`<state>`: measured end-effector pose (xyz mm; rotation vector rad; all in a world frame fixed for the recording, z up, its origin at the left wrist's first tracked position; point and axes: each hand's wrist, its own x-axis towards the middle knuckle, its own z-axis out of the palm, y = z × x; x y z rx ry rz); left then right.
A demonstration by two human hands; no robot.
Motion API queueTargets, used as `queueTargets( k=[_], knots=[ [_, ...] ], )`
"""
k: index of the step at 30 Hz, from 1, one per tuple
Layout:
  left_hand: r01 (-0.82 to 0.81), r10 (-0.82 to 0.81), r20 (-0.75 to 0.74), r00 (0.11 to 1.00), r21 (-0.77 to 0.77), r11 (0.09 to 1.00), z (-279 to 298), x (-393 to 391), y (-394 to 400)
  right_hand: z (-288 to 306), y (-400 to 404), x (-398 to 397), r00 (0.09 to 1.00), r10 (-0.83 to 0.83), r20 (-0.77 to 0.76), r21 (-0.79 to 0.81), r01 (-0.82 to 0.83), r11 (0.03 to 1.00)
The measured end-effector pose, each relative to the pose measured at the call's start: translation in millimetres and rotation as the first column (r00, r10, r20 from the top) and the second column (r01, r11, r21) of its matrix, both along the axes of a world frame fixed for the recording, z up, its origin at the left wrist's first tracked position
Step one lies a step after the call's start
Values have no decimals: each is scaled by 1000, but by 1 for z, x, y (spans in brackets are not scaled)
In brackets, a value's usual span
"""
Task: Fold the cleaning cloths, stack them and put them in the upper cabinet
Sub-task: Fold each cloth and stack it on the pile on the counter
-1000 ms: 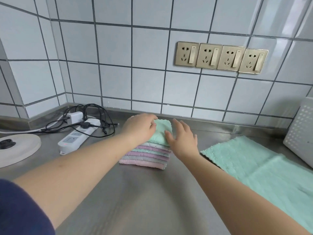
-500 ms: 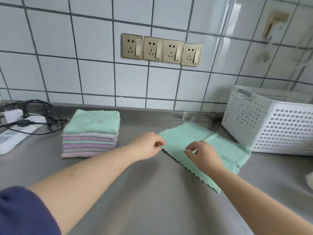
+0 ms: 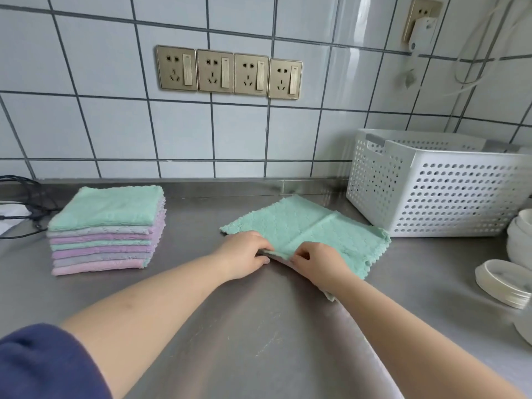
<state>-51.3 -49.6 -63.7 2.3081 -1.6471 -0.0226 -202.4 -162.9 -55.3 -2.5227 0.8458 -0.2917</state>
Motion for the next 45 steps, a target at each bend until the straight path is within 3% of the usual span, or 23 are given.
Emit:
queueTargets(
  k=[5, 9, 15, 20, 25, 29, 34, 41, 45],
  knots=[
    [-100, 99, -27, 995, -65, 993, -2, 3, -10, 7, 1, 5, 998, -4, -63, 109, 11, 994],
    [-149, 147, -31, 989, -94, 984, -2, 2, -16, 10, 9, 12, 984, 10, -177, -27, -15, 1000],
    [-21, 20, -15, 1000, -88, 996, -10, 13, -11, 25, 5, 15, 968, 14, -251, -43, -25, 999],
    [-247, 256, 71, 964, -115, 962, -8, 35, -13, 36, -17, 11, 937, -7, -350, -210, -72, 975],
    [-356, 329, -136, 934, -332, 874, 38, 38, -30, 83, -47, 13, 983, -153, -100, -457, 91, 885],
    [-341, 322, -131, 938, -530, 777, 101, 30, -32, 148, -52, 12, 975, -160, 154, -569, 219, 793],
    [-232, 277, -43, 960, -676, 699, 158, 10, 15, 194, -26, -9, 946, -53, 321, -584, 241, 775],
    [-17, 241, 337, 910, -551, 834, 134, -23, 127, 152, 49, -62, 941, 124, 316, -522, 64, 851],
    [35, 114, 337, 935, -407, 913, 106, -53, 181, 106, 85, -97, 967, 155, 203, -386, -66, 920]
  ],
)
